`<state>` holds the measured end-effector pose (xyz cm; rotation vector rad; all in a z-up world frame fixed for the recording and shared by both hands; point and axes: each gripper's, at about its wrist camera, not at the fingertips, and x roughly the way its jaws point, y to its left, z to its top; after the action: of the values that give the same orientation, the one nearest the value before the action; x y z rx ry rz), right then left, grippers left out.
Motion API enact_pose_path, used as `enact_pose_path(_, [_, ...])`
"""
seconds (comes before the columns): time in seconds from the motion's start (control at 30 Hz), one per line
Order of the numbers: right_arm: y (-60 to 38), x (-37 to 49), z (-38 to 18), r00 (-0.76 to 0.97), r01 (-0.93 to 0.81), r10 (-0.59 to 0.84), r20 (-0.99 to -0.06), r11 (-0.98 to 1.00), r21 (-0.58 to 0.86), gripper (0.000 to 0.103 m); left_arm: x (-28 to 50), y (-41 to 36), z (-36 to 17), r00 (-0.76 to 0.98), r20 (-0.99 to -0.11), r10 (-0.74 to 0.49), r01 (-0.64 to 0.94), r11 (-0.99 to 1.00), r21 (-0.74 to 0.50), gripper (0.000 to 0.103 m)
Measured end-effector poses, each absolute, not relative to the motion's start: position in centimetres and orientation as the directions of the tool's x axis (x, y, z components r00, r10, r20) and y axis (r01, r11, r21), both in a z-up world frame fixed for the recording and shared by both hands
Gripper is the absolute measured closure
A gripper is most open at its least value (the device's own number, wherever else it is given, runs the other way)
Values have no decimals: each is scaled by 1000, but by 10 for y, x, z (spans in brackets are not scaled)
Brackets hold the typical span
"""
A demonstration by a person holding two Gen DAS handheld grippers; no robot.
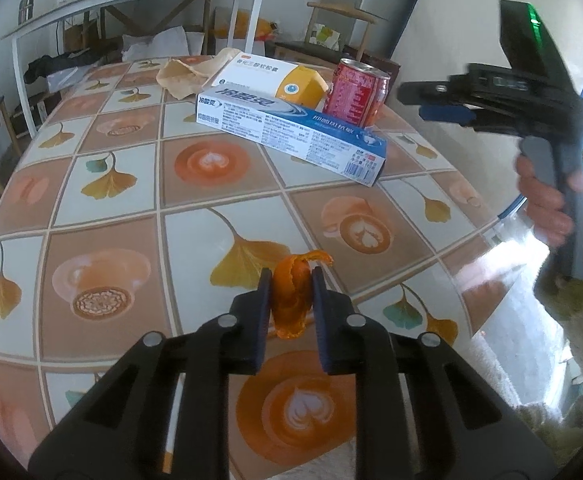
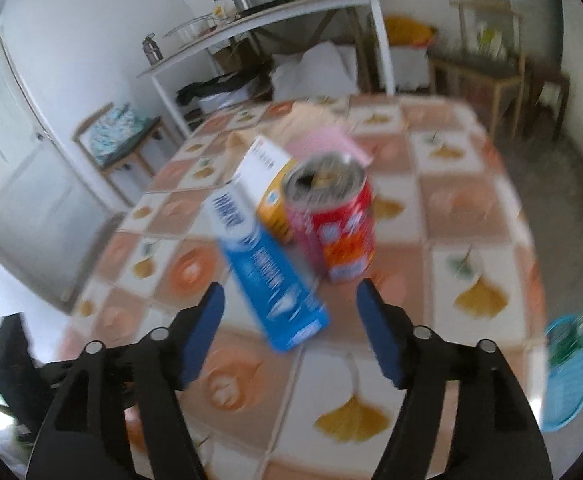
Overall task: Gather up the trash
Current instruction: 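Lift the orange peel with the left gripper while the right grasps the red can, then carry the peel and red can over the blue wastebasket and open both grippers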
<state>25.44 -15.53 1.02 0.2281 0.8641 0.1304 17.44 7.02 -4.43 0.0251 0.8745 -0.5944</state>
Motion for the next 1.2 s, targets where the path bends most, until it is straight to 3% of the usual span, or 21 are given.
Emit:
enact_pose_path(0.17, [-147,288,9,673,-16,56,-738,998,62,24,177,72,-39,497,-712,-496,495,836,-236,85])
enact_pose_path(0.43, [-145,322,-4,677,-5,33,-736,999,40,24,182,73,-36,499,-701,-510,489,833,-258,85])
enact_pose_path(0.53, [-148,321,-3,691,17,21,-722,999,45,39,182,74,-33,503,-697,-510,488,834,-258,85])
enact_pose_path(0.8, [-179,284,11,735,103,9,-678,987,124,39,181,61,-18,502,-673,-544,519,811,-268,85])
enact_pose_path(1.0, [-240,208,45,814,195,20,-581,932,305,39,181,19,12,475,-638,-606,613,748,-254,85])
enact_pose_path(1.2, [-323,94,67,839,373,-134,-527,847,379,39,179,-60,53,382,-580,-719,757,604,-249,85])
